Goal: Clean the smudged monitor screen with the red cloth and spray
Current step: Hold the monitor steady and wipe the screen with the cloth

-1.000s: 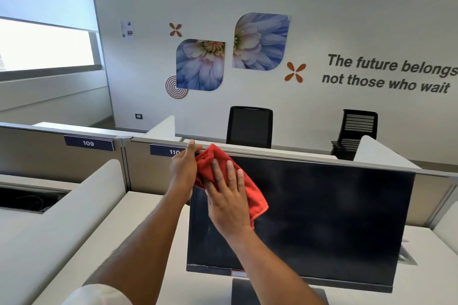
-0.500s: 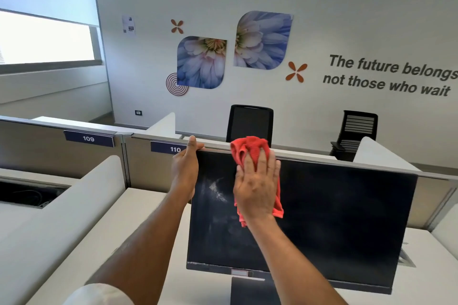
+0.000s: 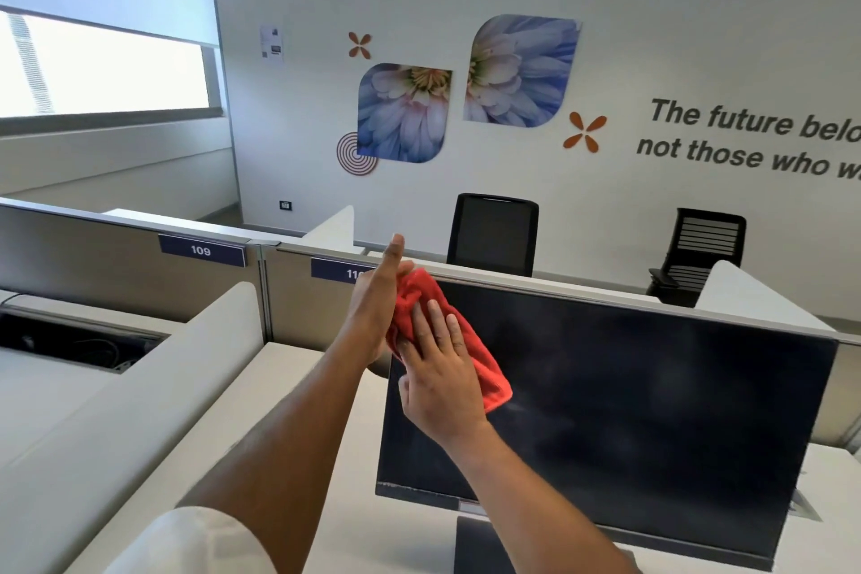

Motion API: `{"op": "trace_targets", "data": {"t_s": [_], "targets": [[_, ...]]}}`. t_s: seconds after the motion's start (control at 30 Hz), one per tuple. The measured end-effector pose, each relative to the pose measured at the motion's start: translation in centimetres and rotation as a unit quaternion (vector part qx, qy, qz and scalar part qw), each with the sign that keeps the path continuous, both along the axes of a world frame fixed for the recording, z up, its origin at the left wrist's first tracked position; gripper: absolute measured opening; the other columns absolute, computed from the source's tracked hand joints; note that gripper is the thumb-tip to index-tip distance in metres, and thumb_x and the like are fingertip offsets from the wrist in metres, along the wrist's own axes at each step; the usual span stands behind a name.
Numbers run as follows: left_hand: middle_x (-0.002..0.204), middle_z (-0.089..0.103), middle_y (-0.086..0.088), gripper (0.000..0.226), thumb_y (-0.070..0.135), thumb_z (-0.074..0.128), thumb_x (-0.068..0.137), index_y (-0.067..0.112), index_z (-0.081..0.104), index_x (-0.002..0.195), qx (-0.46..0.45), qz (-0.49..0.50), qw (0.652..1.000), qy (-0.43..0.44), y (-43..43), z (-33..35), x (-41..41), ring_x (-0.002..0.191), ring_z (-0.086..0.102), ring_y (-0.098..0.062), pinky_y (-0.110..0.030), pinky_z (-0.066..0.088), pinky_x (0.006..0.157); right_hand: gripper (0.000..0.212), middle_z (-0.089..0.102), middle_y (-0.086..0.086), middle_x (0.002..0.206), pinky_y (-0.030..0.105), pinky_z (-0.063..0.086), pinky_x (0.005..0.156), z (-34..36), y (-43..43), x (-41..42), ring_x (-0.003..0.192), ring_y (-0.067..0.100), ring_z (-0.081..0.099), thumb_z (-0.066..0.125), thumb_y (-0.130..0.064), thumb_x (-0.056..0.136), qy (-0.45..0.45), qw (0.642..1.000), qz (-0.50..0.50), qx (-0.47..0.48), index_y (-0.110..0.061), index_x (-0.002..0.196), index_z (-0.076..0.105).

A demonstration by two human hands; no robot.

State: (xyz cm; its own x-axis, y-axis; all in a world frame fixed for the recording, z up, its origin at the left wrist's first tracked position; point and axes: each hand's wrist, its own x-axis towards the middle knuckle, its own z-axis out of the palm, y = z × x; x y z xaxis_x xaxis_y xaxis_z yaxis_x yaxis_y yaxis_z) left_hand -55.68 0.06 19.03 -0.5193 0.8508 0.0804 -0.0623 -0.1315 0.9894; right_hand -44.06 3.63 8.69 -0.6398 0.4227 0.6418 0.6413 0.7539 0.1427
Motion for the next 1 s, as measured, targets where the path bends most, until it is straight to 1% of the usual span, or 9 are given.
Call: {"op": "trace_targets", "data": {"t_s": [0.13, 0.2, 0.3, 0.47, 0.53, 0.6, 0.77, 0.87, 1.0], "targets": [[0.113, 0.069, -0.002, 0.054, 0.073, 0.050, 0.080, 0.027, 0.075, 0.095, -0.005, 0.012, 1.000, -0.001, 0.3, -0.3, -0.1, 0.109, 0.061, -0.022, -0.046, 0.044, 0.103, 0.058, 0.023, 0.003, 0.162, 0.047, 0.007, 0.122, -3.5, -0.7, 2.4, 0.152, 0.027, 0.002, 0.053, -0.029, 0.092, -0.088, 0.995, 0.048, 0.027, -0.024, 0.147, 0.036], [0.112, 0.070, 0.000, 0.044, 0.064, 0.053, 0.085, 0.027, 0.075, 0.091, 0.002, 0.020, 1.000, -0.012, 0.4, -0.6, -0.3, 0.111, 0.059, -0.021, -0.047, 0.041, 0.106, 0.059, 0.023, 0.002, 0.162, 0.047, 0.010, 0.121, -4.9, -1.0, 3.1, 0.152, 0.028, 0.005, 0.057, -0.026, 0.093, -0.120, 0.990, 0.058, 0.042, -0.025, 0.148, 0.035], [0.104, 0.073, 0.001, 0.040, 0.060, 0.055, 0.087, 0.027, 0.077, 0.091, 0.012, 0.019, 1.000, -0.009, 0.6, -0.8, -0.2, 0.106, 0.062, -0.019, -0.044, 0.046, 0.100, 0.060, 0.026, 0.003, 0.161, 0.047, 0.012, 0.120, -4.6, -0.8, 3.6, 0.151, 0.030, 0.009, 0.060, -0.024, 0.092, -0.118, 0.990, 0.051, 0.064, -0.024, 0.148, 0.036], [0.084, 0.076, 0.000, 0.031, 0.047, 0.058, 0.090, 0.025, 0.078, 0.083, 0.023, 0.027, 0.999, -0.011, 0.8, -0.9, -0.1, 0.077, 0.068, -0.013, -0.026, 0.052, 0.067, 0.069, 0.025, 0.011, 0.160, 0.056, 0.018, 0.120, 1.7, 1.0, 3.0, 0.149, 0.037, 0.013, 0.060, -0.017, 0.080, 0.009, 0.999, -0.022, 0.048, -0.019, 0.146, 0.041], [0.085, 0.075, -0.006, 0.031, 0.043, 0.056, 0.093, 0.022, 0.077, 0.083, 0.028, 0.012, 0.999, -0.014, 0.7, -1.3, -0.3, 0.080, 0.067, -0.017, -0.033, 0.055, 0.074, 0.079, 0.016, 0.012, 0.163, 0.056, 0.014, 0.120, 4.1, 1.7, 2.7, 0.150, 0.037, 0.007, 0.059, -0.022, 0.076, 0.016, 0.999, -0.028, 0.020, -0.023, 0.150, 0.032], [0.089, 0.074, -0.009, 0.032, 0.041, 0.053, 0.095, 0.022, 0.076, 0.085, 0.032, 0.002, 0.999, -0.015, 0.7, -1.6, -0.4, 0.084, 0.067, -0.019, -0.038, 0.054, 0.081, 0.078, 0.013, 0.013, 0.163, 0.055, 0.012, 0.121, 4.6, 2.1, 2.7, 0.151, 0.036, 0.003, 0.057, -0.028, 0.076, 0.007, 1.000, -0.024, 0.012, -0.026, 0.150, 0.031], [0.087, 0.075, 0.000, 0.032, 0.045, 0.055, 0.093, 0.021, 0.076, 0.092, 0.027, 0.026, 0.999, -0.004, 0.8, -1.7, -0.3, 0.075, 0.069, -0.012, -0.027, 0.051, 0.068, 0.056, 0.020, 0.010, 0.162, 0.052, 0.010, 0.122, -0.2, 1.4, 3.6, 0.151, 0.033, 0.008, 0.051, -0.037, 0.093, -0.064, 0.996, 0.026, 0.057, -0.023, 0.146, 0.038], [0.085, 0.058, -0.007, 0.034, 0.046, 0.059, 0.091, 0.015, 0.073, 0.090, 0.014, 0.027, 0.999, 0.021, 0.9, -1.9, -0.6, 0.078, 0.051, -0.021, -0.035, 0.041, 0.072, 0.053, 0.017, 0.009, 0.163, 0.051, 0.008, 0.122, -4.2, 0.5, 4.9, 0.151, 0.033, 0.006, 0.044, -0.035, 0.098, -0.116, 0.990, 0.046, 0.059, -0.023, 0.148, 0.035], [0.066, 0.061, 0.012, 0.026, 0.042, 0.058, 0.092, 0.027, 0.078, 0.086, 0.009, 0.055, 0.998, 0.024, 1.3, -1.7, -0.4, 0.071, 0.049, -0.009, -0.033, 0.043, 0.071, 0.053, 0.017, 0.009, 0.163, 0.051, 0.009, 0.119, -9.2, -0.7, 7.6, 0.151, 0.034, 0.007, 0.055, -0.031, 0.092, -0.209, 0.974, 0.066, 0.046, -0.025, 0.142, 0.042]]}}
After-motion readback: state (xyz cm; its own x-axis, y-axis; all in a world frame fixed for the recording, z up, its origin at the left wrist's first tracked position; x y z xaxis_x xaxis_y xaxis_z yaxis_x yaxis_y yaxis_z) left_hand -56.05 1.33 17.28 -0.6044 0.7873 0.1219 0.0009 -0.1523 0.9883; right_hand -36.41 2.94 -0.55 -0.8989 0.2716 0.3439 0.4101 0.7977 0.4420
